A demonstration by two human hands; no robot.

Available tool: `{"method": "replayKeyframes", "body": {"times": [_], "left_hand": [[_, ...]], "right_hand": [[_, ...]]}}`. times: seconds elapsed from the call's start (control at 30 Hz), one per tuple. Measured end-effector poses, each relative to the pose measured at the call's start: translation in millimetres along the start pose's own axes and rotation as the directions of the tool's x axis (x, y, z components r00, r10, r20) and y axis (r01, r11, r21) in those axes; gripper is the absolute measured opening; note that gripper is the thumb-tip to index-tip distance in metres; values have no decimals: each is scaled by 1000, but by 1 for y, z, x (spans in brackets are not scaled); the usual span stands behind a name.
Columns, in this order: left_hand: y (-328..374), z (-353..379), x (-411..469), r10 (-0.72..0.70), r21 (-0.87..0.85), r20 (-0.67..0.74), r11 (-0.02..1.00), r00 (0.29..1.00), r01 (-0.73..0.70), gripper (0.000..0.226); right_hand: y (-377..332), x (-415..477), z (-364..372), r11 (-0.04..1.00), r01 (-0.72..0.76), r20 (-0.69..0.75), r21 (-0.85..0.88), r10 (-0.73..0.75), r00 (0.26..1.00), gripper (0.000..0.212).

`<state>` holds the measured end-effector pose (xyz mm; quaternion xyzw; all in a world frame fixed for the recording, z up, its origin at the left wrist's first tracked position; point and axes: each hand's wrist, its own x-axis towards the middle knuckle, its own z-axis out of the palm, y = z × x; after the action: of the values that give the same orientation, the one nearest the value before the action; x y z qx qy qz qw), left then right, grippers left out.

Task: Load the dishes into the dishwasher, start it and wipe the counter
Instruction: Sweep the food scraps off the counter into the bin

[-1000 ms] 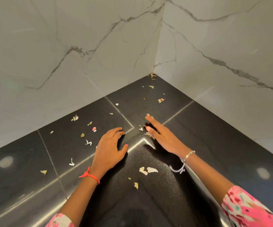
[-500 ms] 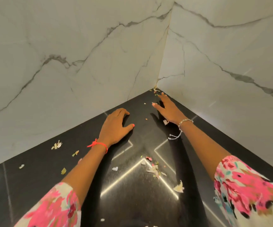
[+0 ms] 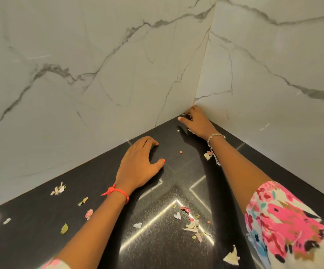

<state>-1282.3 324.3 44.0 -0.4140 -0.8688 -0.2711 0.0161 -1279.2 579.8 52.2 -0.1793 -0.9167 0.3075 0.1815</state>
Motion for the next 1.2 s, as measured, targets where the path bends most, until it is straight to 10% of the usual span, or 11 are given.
{"method": "replayKeyframes", "body": {"times": [0.13, 0.37, 0.6, 0.9, 1.2], "left_hand": [[1, -1, 1, -8, -1, 0, 1000, 1000, 8, 52], [2, -2, 1, -16, 0, 16, 1000, 1000, 16, 52], [7, -6, -1, -47, -12, 47, 999, 998, 48, 50], [11, -12, -4, -87, -70, 66, 993, 994, 91, 53], [7, -8, -1, -71, -74, 45, 995, 996, 74, 53]], "right_hand": [[-3, -6, -7, 941, 24, -291, 337, 80, 953, 17], [-7, -21, -2, 973, 52, 219, -225, -2, 976, 52], [-22, -72, -5, 937, 256, 419, -236, -140, 897, 49], [-54, -141, -36, 941, -39, 505, 337, -146, 850, 37], [-40, -45, -17, 967, 85, 403, -238, 19, 915, 53]]}}
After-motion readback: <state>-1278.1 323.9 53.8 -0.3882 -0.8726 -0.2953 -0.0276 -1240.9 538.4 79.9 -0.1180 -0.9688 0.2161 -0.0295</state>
